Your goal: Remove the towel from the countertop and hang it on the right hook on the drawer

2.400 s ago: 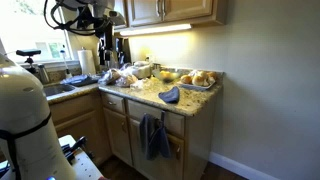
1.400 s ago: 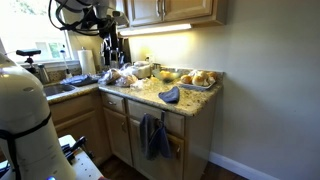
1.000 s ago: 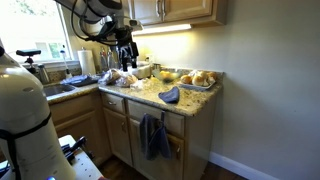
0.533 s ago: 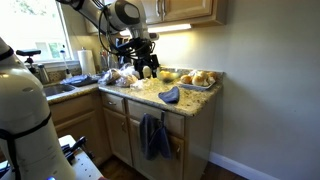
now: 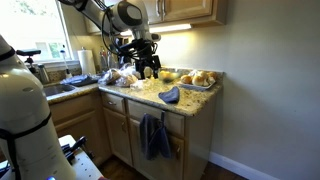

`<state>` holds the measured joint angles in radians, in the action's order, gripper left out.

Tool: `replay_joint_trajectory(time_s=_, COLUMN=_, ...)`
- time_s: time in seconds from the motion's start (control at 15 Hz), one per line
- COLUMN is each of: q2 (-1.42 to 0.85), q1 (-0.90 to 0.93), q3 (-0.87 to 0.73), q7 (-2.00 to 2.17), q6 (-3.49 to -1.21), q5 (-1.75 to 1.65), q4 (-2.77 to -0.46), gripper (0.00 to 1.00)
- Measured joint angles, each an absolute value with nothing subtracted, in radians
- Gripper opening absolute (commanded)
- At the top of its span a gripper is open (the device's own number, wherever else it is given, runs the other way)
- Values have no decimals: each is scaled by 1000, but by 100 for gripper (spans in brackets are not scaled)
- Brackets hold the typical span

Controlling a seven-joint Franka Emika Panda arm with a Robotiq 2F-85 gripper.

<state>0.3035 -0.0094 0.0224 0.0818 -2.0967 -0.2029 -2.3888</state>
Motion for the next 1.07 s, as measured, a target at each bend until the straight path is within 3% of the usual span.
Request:
replay_joint_trajectory(time_s=0.73, q2=164, q1=-9, q3=-26, q7=-288, q6=-2434, q5=-159, q4=-2376, gripper=100)
replay_joint_trajectory(time_s=1.07, q2=67, q1=-6, q3=-31, q7=-454, q6=-2481, q5=-51, q4=-2317, gripper=100)
